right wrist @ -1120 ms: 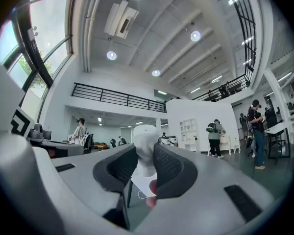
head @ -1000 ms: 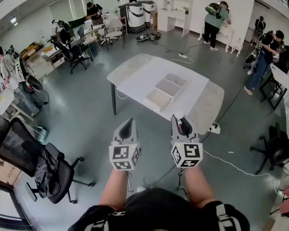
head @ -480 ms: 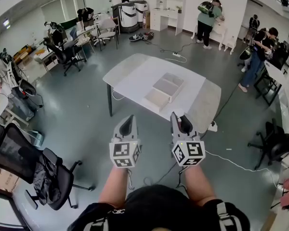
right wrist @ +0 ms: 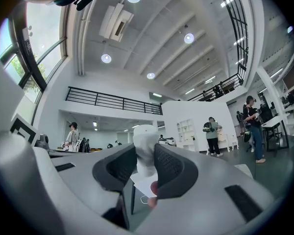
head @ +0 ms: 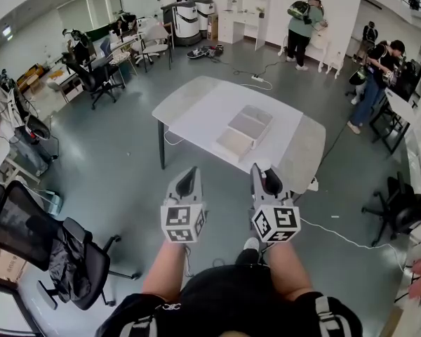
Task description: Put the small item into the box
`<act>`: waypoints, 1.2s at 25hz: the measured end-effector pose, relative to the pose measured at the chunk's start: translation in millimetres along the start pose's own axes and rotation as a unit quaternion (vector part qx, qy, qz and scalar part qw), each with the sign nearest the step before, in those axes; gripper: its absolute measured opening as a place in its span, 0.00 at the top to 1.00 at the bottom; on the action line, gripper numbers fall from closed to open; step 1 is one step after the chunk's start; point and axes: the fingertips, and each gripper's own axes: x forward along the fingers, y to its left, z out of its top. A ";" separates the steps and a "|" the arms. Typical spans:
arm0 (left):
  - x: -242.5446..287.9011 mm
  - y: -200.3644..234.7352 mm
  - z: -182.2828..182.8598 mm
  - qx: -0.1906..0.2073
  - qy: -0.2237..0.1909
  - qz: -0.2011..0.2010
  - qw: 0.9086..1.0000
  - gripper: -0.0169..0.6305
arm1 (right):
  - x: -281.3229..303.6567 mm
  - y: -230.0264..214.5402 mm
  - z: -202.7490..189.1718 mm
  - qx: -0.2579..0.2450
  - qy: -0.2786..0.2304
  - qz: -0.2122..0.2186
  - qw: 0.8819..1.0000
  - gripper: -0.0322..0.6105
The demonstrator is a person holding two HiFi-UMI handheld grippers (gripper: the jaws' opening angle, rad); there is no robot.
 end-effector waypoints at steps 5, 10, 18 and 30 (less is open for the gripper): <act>17.8 12.0 -6.0 0.000 0.002 0.006 1.000 0.95 | 22.9 -4.9 -11.5 -0.002 0.004 0.004 1.000 0.78; 56.2 20.5 -9.9 0.006 0.005 0.012 1.000 0.95 | 57.5 -25.7 -21.7 0.001 0.006 0.010 1.000 0.78; 143.5 37.2 -16.4 0.010 0.011 0.022 1.000 0.95 | 135.0 -73.4 -40.9 0.012 0.007 0.012 1.000 0.78; 299.7 44.0 -19.5 0.005 0.035 0.041 0.999 0.95 | 260.2 -162.9 -67.2 0.016 0.038 0.039 0.998 0.78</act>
